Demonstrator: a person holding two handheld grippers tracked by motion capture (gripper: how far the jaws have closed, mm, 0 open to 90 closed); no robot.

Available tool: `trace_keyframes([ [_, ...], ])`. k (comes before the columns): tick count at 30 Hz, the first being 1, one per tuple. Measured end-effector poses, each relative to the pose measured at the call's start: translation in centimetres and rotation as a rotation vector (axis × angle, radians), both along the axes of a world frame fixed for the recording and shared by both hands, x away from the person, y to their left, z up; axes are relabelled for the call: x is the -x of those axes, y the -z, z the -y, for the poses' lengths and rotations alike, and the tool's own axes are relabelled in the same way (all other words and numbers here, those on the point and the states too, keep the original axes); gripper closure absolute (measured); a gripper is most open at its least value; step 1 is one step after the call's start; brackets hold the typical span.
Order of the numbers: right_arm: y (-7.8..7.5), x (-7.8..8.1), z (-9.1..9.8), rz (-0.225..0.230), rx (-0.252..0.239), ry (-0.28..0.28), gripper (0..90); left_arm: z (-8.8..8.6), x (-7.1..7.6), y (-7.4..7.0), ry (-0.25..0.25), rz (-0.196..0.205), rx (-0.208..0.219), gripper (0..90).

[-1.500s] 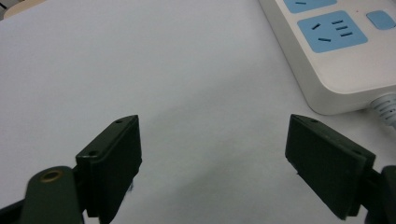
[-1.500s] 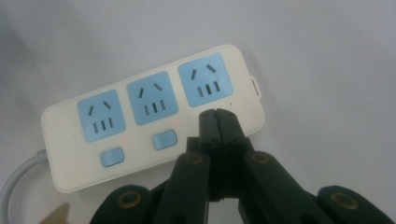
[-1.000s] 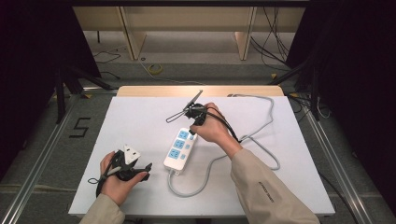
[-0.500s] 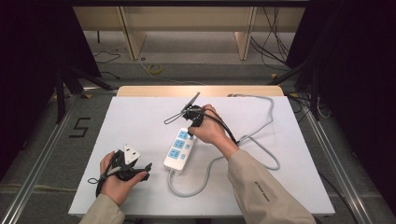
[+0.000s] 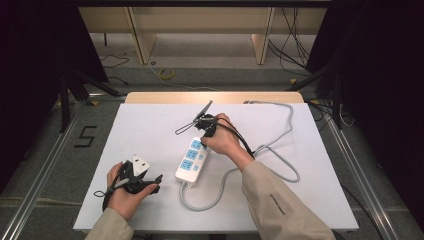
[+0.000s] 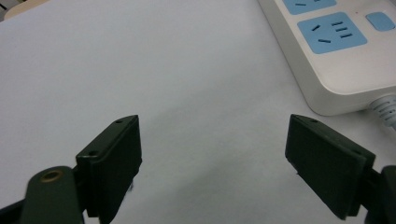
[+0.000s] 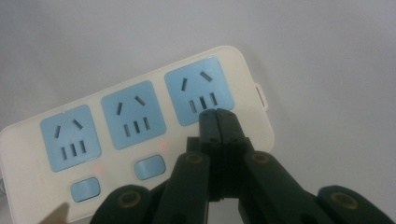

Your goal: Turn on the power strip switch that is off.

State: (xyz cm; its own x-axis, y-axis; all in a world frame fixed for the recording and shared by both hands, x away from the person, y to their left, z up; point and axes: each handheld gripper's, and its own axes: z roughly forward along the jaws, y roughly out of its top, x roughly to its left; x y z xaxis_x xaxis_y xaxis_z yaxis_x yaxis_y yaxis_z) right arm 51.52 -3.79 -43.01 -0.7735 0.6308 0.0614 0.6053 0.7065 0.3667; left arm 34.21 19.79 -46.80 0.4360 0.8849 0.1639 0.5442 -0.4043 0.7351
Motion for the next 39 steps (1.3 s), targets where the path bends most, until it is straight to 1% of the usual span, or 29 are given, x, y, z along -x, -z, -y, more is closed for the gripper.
trace_keyframes([
  [3,0.12,0.01,-0.06,-0.003,0.007,0.007,90.0,-0.02,0.00,-0.01,0.000,-0.001,-0.001,18.2],
  [9,0.13,-0.04,-0.03,-0.003,0.006,0.004,90.0,0.01,-0.01,0.00,0.000,0.000,0.000,18.2],
  [16,0.22,-0.10,0.00,-0.017,0.004,0.008,90.0,-0.01,0.01,-0.04,0.002,0.000,-0.004,18.1],
  [18,0.27,-0.12,0.03,-0.012,0.004,0.006,90.0,0.02,0.00,-0.02,0.001,0.001,-0.002,18.1],
  [24,0.33,-0.21,0.07,-0.028,0.000,0.013,90.0,0.02,-0.03,0.00,0.002,0.000,-0.002,18.1],
  [28,0.41,-0.30,0.13,-0.030,-0.006,0.016,90.0,0.02,-0.02,-0.01,0.002,0.000,-0.002,18.1],
  [35,0.42,-0.18,-0.02,-0.021,0.005,0.015,90.0,0.05,-0.02,-0.01,0.002,0.001,-0.003,18.1],
  [39,0.48,-0.25,0.08,-0.030,-0.006,0.022,90.0,0.09,-0.01,0.02,0.001,0.000,-0.004,18.1],
])
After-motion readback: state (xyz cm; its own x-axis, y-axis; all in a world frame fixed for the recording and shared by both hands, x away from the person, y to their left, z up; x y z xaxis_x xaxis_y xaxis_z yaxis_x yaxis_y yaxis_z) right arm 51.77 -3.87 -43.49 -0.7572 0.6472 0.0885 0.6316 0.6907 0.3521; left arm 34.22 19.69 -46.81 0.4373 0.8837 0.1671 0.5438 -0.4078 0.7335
